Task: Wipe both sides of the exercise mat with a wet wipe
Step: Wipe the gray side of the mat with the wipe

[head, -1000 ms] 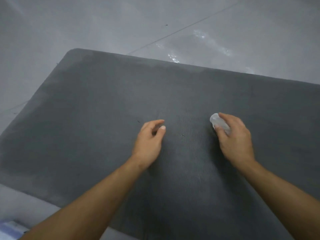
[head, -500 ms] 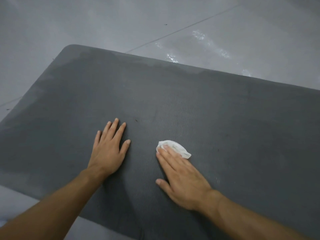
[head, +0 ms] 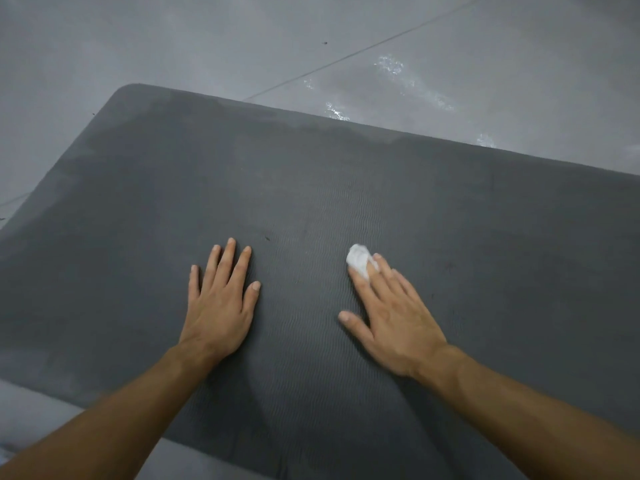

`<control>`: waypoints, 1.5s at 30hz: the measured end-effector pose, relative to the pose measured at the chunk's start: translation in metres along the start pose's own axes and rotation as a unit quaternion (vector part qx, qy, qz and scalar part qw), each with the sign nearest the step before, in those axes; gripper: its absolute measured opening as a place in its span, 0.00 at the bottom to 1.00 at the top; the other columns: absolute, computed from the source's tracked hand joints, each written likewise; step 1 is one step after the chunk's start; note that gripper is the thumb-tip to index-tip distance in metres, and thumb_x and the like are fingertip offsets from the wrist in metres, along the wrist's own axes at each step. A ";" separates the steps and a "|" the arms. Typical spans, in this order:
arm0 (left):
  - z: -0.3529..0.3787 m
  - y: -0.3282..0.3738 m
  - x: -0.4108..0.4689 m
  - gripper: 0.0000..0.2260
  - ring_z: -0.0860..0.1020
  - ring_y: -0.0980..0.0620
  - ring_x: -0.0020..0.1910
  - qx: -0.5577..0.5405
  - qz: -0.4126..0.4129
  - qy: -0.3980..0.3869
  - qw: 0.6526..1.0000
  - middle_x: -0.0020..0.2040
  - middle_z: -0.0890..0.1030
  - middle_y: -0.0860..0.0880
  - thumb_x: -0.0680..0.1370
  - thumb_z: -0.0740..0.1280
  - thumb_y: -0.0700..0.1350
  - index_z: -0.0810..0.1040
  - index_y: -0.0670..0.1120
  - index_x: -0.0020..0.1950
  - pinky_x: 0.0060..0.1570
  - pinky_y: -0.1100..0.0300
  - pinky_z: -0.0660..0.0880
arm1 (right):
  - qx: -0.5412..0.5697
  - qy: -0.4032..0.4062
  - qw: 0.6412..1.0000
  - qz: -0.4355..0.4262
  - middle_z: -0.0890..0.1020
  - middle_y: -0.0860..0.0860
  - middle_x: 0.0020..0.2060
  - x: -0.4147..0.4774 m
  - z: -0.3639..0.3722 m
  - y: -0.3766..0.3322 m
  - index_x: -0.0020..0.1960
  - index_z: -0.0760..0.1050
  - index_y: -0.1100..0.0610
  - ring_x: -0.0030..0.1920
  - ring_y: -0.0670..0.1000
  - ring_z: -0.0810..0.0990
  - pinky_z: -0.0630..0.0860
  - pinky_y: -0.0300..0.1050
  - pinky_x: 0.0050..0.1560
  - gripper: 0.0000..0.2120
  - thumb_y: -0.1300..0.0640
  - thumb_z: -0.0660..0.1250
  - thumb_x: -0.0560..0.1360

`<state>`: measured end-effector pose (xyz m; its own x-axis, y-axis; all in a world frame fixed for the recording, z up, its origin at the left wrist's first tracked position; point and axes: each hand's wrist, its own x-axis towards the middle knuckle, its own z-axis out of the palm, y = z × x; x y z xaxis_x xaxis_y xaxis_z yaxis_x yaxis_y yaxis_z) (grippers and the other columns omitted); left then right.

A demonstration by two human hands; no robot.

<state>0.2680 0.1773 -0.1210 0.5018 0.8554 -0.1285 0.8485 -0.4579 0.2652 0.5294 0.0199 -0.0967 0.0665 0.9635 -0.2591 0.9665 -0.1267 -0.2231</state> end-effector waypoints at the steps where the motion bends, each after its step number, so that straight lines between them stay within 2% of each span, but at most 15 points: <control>1: 0.001 -0.001 0.000 0.31 0.39 0.53 0.83 0.003 -0.001 0.000 1.000 0.85 0.44 0.53 0.83 0.42 0.62 0.50 0.54 0.85 0.81 0.43 0.40 | -0.006 -0.005 0.999 -0.041 0.50 0.54 0.85 -0.011 0.004 -0.006 0.86 0.46 0.52 0.84 0.52 0.39 0.39 0.49 0.82 0.39 0.30 0.41 0.83; 4: 0.002 -0.002 0.000 0.31 0.39 0.54 0.83 0.013 -0.002 0.002 1.000 0.85 0.44 0.54 0.83 0.41 0.62 0.49 0.54 0.85 0.81 0.43 0.40 | -0.042 -0.027 0.988 -0.149 0.56 0.55 0.84 -0.049 0.015 -0.010 0.85 0.54 0.54 0.84 0.54 0.44 0.46 0.52 0.81 0.38 0.31 0.47 0.84; 7: 0.003 -0.002 0.000 0.31 0.41 0.53 0.83 0.014 -0.004 0.011 1.000 0.85 0.46 0.53 0.83 0.43 0.62 0.51 0.54 0.85 0.81 0.43 0.42 | -0.082 -0.018 0.980 -0.181 0.61 0.55 0.82 -0.073 0.016 0.011 0.83 0.59 0.56 0.84 0.54 0.50 0.50 0.53 0.80 0.36 0.32 0.49 0.85; 9: 0.003 -0.002 0.001 0.31 0.42 0.52 0.84 0.015 -0.005 0.010 1.000 0.85 0.47 0.53 0.83 0.43 0.62 0.52 0.54 0.85 0.81 0.42 0.42 | -0.087 -0.007 0.989 -0.123 0.60 0.55 0.82 -0.072 0.011 0.038 0.84 0.57 0.55 0.84 0.53 0.50 0.50 0.53 0.81 0.36 0.33 0.47 0.85; 13: 0.003 -0.003 0.001 0.31 0.43 0.51 0.84 0.017 -0.001 0.007 1.000 0.85 0.47 0.52 0.83 0.44 0.62 0.53 0.53 0.85 0.80 0.41 0.43 | -0.051 0.037 0.994 0.085 0.56 0.54 0.84 -0.049 -0.007 0.109 0.85 0.50 0.53 0.84 0.51 0.47 0.46 0.50 0.83 0.38 0.32 0.38 0.83; 17: 0.000 0.004 0.001 0.30 0.45 0.52 0.84 0.030 0.045 0.002 0.999 0.85 0.50 0.53 0.83 0.46 0.62 0.56 0.55 0.84 0.80 0.41 0.45 | -0.003 0.023 0.989 0.149 0.54 0.56 0.84 -0.039 -0.021 0.148 0.85 0.50 0.54 0.84 0.54 0.47 0.50 0.52 0.82 0.43 0.29 0.37 0.79; 20: 0.002 0.028 0.006 0.29 0.46 0.52 0.84 0.044 0.122 -0.009 0.992 0.85 0.51 0.53 0.83 0.46 0.63 0.57 0.57 0.84 0.80 0.42 0.47 | 0.004 0.017 0.996 0.088 0.53 0.55 0.84 -0.049 -0.018 0.137 0.85 0.49 0.55 0.84 0.53 0.46 0.52 0.54 0.83 0.41 0.30 0.41 0.80; 24: 0.009 0.070 0.017 0.29 0.46 0.51 0.84 0.035 0.159 -0.018 0.987 0.85 0.52 0.53 0.83 0.45 0.64 0.56 0.57 0.84 0.81 0.44 0.47 | -0.033 -0.041 0.994 -0.097 0.47 0.53 0.85 -0.090 -0.008 0.104 0.86 0.45 0.54 0.84 0.50 0.39 0.43 0.48 0.83 0.37 0.34 0.44 0.85; 27: 0.014 0.089 0.027 0.30 0.46 0.51 0.84 0.037 0.163 -0.025 0.986 0.85 0.50 0.53 0.82 0.45 0.64 0.56 0.57 0.84 0.81 0.43 0.47 | -0.074 -0.085 0.970 -0.214 0.54 0.55 0.84 -0.133 0.005 0.087 0.85 0.53 0.56 0.84 0.52 0.41 0.46 0.51 0.82 0.33 0.37 0.46 0.87; 29: 0.015 0.094 0.033 0.31 0.46 0.50 0.84 0.045 0.162 -0.024 0.985 0.85 0.51 0.52 0.82 0.45 0.65 0.57 0.56 0.84 0.81 0.42 0.47 | -0.094 -0.093 0.960 -0.249 0.57 0.55 0.83 -0.155 0.012 0.087 0.84 0.56 0.55 0.84 0.53 0.43 0.48 0.53 0.81 0.32 0.38 0.47 0.87; 32: 0.015 0.092 0.041 0.32 0.47 0.49 0.84 0.046 0.152 -0.028 0.987 0.85 0.51 0.52 0.81 0.46 0.67 0.57 0.57 0.84 0.81 0.40 0.47 | -0.107 -0.061 0.975 -0.184 0.60 0.55 0.83 -0.164 0.014 0.113 0.84 0.56 0.55 0.84 0.52 0.49 0.50 0.54 0.81 0.31 0.38 0.47 0.87; 34: 0.016 0.090 0.042 0.33 0.47 0.48 0.84 0.046 0.155 -0.030 0.986 0.85 0.51 0.52 0.81 0.46 0.68 0.56 0.57 0.84 0.81 0.41 0.46 | -0.094 -0.021 0.994 -0.059 0.60 0.56 0.82 -0.163 0.010 0.139 0.85 0.52 0.54 0.84 0.52 0.50 0.50 0.53 0.82 0.32 0.38 0.45 0.87; 37: 0.017 0.090 0.040 0.32 0.47 0.48 0.84 0.043 0.159 -0.027 0.986 0.85 0.51 0.51 0.81 0.47 0.67 0.56 0.56 0.84 0.80 0.40 0.46 | -0.078 0.000 0.993 0.088 0.58 0.56 0.83 -0.163 0.002 0.169 0.85 0.47 0.52 0.84 0.51 0.48 0.45 0.48 0.82 0.34 0.35 0.42 0.85; 41: 0.021 0.094 0.037 0.32 0.46 0.48 0.84 0.041 0.154 -0.018 0.987 0.85 0.51 0.50 0.82 0.46 0.66 0.55 0.56 0.84 0.80 0.39 0.45 | -0.016 0.005 0.993 0.113 0.53 0.56 0.84 -0.159 0.003 0.161 0.85 0.46 0.53 0.84 0.53 0.46 0.54 0.56 0.82 0.38 0.32 0.43 0.84; 45: 0.021 0.093 0.036 0.32 0.46 0.47 0.84 0.038 0.158 -0.016 0.987 0.85 0.51 0.50 0.82 0.45 0.66 0.55 0.56 0.84 0.80 0.39 0.44 | -0.015 -0.020 1.000 0.001 0.50 0.55 0.85 -0.150 0.013 0.101 0.85 0.47 0.56 0.84 0.55 0.42 0.49 0.55 0.83 0.40 0.32 0.46 0.84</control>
<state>0.3691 0.1605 -0.1215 0.7473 0.6595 -0.0819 0.6586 -0.7185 0.2237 0.6135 -0.1407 -0.0930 0.0589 0.9531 -0.2969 0.9736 -0.1206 -0.1940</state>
